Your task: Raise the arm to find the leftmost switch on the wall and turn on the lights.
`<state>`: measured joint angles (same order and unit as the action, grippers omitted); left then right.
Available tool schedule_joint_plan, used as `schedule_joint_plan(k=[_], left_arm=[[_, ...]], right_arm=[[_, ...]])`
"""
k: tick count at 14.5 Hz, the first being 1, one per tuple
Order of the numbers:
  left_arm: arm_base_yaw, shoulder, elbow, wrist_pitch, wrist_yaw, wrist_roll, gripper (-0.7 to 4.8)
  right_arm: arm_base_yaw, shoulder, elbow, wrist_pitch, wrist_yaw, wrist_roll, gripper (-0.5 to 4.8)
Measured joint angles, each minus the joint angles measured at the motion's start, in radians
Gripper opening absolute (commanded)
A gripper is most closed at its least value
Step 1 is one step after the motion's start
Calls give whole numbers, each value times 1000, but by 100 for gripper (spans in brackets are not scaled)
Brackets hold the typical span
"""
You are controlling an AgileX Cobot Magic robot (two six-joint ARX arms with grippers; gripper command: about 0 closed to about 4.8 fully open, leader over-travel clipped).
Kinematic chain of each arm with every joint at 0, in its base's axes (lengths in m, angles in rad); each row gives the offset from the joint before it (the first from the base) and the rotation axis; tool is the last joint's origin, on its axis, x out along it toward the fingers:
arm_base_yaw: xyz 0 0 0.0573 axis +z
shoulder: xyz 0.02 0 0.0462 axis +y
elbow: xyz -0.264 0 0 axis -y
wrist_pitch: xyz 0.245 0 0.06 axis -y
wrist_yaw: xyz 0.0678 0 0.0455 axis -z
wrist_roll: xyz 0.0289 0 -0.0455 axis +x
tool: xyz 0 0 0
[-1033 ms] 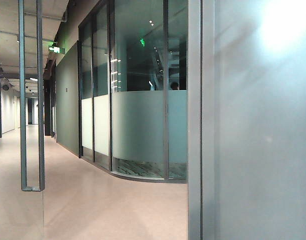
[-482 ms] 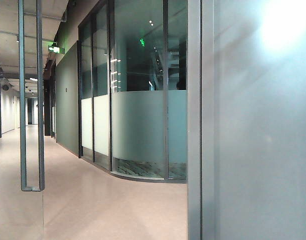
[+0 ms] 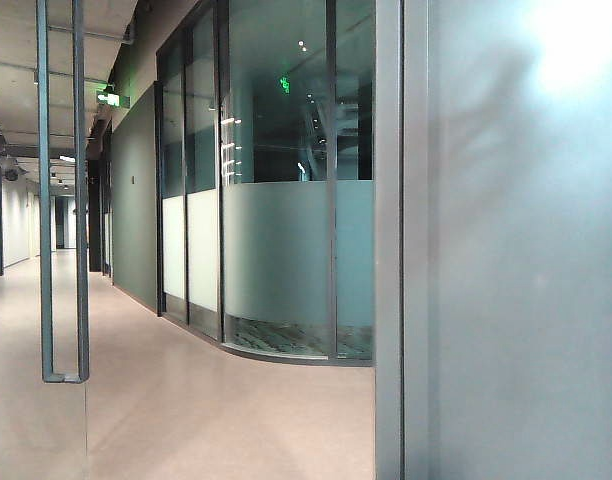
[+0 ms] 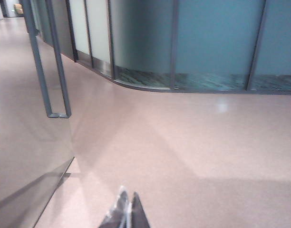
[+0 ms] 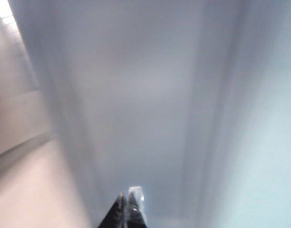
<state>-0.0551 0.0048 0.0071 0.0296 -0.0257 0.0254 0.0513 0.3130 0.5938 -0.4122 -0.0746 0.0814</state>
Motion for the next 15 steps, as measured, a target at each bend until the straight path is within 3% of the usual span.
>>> schedule_joint_plan(k=[3,6,15], left_arm=[[0,0,0,-1,0,0,-5],[0,0,0,-1,0,0,-5],[0,0,0,-1,0,0,-5]], right_arm=[[-165,-39,-141,95,24,-4,-1],[-169,-97,-379,304,46,-3,-1],[-147,-278,-562,398,19,20,-1]])
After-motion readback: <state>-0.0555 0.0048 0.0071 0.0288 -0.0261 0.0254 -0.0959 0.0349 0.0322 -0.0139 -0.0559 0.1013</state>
